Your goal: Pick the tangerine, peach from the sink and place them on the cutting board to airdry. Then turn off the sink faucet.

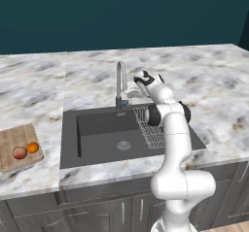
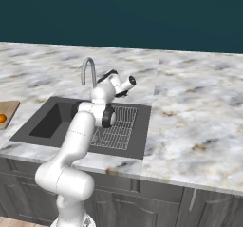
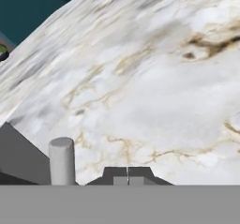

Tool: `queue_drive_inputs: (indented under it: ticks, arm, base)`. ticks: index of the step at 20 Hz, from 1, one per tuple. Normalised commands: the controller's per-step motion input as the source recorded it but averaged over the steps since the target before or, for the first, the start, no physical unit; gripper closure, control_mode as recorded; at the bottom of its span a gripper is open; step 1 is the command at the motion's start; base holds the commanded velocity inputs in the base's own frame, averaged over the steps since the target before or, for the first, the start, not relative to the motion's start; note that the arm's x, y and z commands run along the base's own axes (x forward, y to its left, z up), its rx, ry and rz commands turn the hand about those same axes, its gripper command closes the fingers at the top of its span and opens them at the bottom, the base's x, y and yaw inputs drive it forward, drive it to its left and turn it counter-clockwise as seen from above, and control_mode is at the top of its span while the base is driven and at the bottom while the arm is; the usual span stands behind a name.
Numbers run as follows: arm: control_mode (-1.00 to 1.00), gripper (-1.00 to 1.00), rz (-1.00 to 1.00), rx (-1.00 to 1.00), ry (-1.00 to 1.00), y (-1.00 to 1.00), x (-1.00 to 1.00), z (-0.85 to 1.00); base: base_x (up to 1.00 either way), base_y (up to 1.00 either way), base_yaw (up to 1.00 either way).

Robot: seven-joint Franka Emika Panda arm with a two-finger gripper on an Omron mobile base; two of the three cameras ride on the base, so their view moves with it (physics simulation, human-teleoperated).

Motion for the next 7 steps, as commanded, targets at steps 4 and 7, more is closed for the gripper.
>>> queue_drive_inputs:
  ticks: [4,7]
  arm:
    - [-1.0,1.0,-0.02,0.0,0.12,0.3,0.27,0.0]
    - [-1.0,1.0,-0.01,0.0,0.12,0.06,0.26,-0.01]
  base:
    - [0.0,0.0,0.0]
    - [0.0,0.0,0.0]
